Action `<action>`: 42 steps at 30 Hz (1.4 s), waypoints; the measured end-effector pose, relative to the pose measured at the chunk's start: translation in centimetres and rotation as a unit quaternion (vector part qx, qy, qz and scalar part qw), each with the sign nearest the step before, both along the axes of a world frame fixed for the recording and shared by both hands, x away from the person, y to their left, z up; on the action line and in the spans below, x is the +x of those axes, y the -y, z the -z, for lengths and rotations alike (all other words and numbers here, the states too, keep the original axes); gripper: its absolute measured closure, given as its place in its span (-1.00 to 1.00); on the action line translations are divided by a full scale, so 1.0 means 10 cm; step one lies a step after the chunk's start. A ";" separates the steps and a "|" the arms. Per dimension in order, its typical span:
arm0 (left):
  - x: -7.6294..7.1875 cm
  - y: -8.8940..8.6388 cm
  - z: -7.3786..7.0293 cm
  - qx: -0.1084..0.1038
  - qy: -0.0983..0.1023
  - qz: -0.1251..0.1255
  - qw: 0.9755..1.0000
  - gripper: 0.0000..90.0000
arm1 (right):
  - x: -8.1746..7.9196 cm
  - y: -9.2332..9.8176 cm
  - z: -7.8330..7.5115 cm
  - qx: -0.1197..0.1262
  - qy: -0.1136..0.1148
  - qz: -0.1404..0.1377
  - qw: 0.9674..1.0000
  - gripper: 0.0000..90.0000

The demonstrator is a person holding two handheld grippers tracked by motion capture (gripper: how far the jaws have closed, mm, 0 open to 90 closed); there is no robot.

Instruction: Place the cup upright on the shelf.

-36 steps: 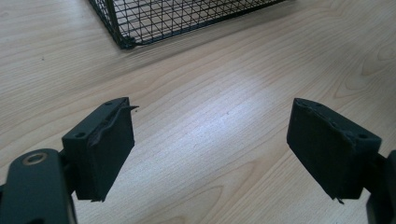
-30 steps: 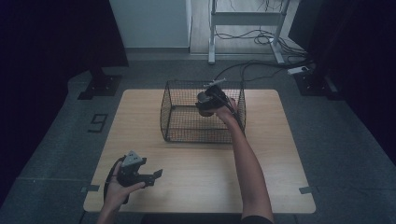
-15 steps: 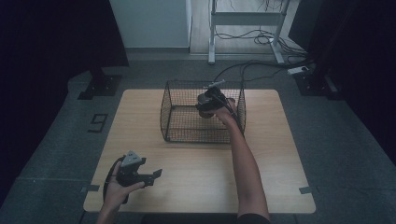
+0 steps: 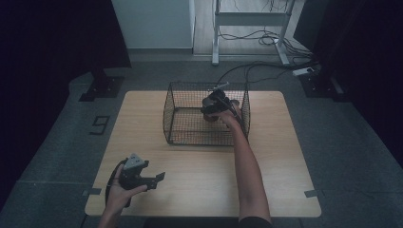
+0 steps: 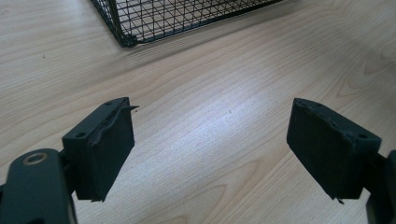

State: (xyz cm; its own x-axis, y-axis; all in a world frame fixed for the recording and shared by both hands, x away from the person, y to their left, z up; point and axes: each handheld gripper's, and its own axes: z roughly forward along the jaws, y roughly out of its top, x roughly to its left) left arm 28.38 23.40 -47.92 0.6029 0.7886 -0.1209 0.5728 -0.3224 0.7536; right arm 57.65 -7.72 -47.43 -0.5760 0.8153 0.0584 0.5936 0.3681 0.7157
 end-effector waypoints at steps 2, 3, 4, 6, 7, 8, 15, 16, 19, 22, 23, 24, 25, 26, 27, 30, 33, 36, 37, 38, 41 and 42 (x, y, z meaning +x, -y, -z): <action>0.00 0.00 0.00 -0.001 0.000 0.000 1.000 -0.66 | 0.01 0.00 0.01 -0.005 -0.003 0.002 1.000 -0.60; 0.00 -0.01 0.00 -0.001 0.000 0.000 1.000 -0.66 | 0.01 0.00 0.02 -0.006 -0.005 0.003 1.000 -0.60; 0.00 -0.01 -0.01 -0.001 0.000 0.000 1.000 -0.66 | 0.02 0.00 0.02 -0.006 -0.007 0.004 1.000 -0.60; 0.00 -0.01 -0.01 -0.002 0.000 -0.001 1.000 -0.66 | 0.03 0.00 0.03 -0.008 -0.010 0.004 1.000 -0.60; 0.00 -0.01 0.00 -0.002 0.000 -0.002 1.000 -0.66 | 0.04 0.00 0.05 -0.012 -0.017 0.004 1.000 -0.60; 0.00 -0.01 0.00 -0.002 -0.001 -0.002 1.000 -0.66 | 0.04 0.00 0.05 -0.012 -0.019 0.004 1.000 -0.60; 0.00 -0.02 -0.01 -0.004 0.001 -0.003 1.000 -0.66 | 0.08 -0.01 0.10 -0.025 -0.037 0.011 0.999 -0.60; 0.00 -0.02 -0.01 -0.004 0.001 -0.004 1.000 -0.66 | 0.08 -0.02 0.11 -0.028 -0.038 0.012 0.999 -0.60; 0.00 -0.02 -0.01 -0.003 0.001 -0.004 1.000 -0.66 | 0.10 -0.01 0.13 -0.027 -0.040 0.011 0.999 -0.60; 0.00 -0.02 0.00 -0.003 0.000 -0.003 1.000 -0.66 | 0.10 -0.02 0.14 -0.028 -0.041 0.007 0.999 -0.60; 0.00 -0.02 0.00 -0.003 0.000 -0.003 1.000 -0.66 | 0.10 -0.02 0.14 -0.029 -0.041 0.007 0.999 -0.60; 0.00 -0.02 0.00 -0.003 0.000 -0.003 1.000 -0.66 | 0.10 -0.02 0.15 -0.030 -0.040 0.006 0.999 -0.60; 0.00 -0.02 0.00 -0.003 0.000 -0.003 1.000 -0.66 | 0.10 -0.03 0.15 -0.032 -0.039 0.005 0.999 -0.60; 0.00 -0.02 0.00 -0.002 0.000 -0.003 1.000 -0.66 | 0.10 -0.03 0.16 -0.033 -0.040 0.005 0.999 -0.60; 0.00 -0.02 0.00 -0.002 0.000 -0.003 1.000 -0.66 | 0.10 -0.03 0.16 -0.034 -0.041 0.004 0.999 -0.60; 0.00 -0.02 0.00 -0.002 0.000 -0.004 1.000 -0.66 | 0.11 -0.02 0.17 -0.032 -0.042 0.005 0.999 -0.60; 0.00 -0.02 0.00 -0.002 0.000 -0.003 1.000 -0.66 | 0.11 -0.02 0.17 -0.027 -0.043 0.007 0.999 -0.60; 0.00 -0.02 0.00 -0.002 0.000 -0.004 1.000 -0.66 | 0.10 -0.01 0.17 -0.031 -0.046 0.002 0.998 -0.60; 0.00 -0.03 0.00 -0.003 0.001 -0.004 1.000 -0.66 | 0.10 0.00 0.17 -0.033 -0.049 0.003 0.998 -0.60; 0.00 -0.03 0.00 -0.004 0.000 -0.004 1.000 -0.66 | 0.10 0.01 0.17 -0.035 -0.052 0.003 0.998 -0.60; 0.00 -0.04 -0.01 -0.004 0.000 -0.004 1.000 -0.66 | 0.08 0.02 0.16 -0.053 -0.058 0.000 0.997 -0.61; 0.00 -0.04 -0.01 -0.004 0.001 -0.005 1.000 -0.66 | 0.08 0.02 0.16 -0.058 -0.059 0.000 0.997 -0.61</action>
